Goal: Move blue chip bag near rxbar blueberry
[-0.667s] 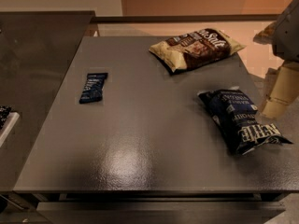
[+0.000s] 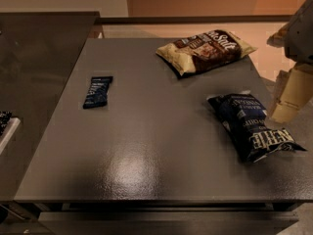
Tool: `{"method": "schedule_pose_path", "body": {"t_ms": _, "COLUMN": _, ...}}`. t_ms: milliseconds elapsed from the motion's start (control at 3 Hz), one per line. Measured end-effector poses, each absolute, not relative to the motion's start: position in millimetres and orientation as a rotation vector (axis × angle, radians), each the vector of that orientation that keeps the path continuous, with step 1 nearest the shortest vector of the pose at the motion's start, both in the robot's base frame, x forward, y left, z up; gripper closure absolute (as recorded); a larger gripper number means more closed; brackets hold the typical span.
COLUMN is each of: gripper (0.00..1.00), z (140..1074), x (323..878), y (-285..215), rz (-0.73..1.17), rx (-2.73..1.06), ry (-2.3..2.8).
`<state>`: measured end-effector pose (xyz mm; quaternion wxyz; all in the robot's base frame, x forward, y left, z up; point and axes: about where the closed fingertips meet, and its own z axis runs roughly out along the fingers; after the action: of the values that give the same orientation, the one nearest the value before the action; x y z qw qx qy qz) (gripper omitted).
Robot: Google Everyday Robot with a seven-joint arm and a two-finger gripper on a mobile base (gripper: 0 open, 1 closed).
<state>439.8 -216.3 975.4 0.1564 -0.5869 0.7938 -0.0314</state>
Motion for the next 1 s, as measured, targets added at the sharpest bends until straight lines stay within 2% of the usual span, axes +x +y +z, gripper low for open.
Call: {"method": "schedule_pose_path", "body": {"t_ms": 1000, "gripper": 0.0, "z": 943, "x": 439, "y": -245, "rz": -0.079, "rx": -1.218, "ry": 2.609}}
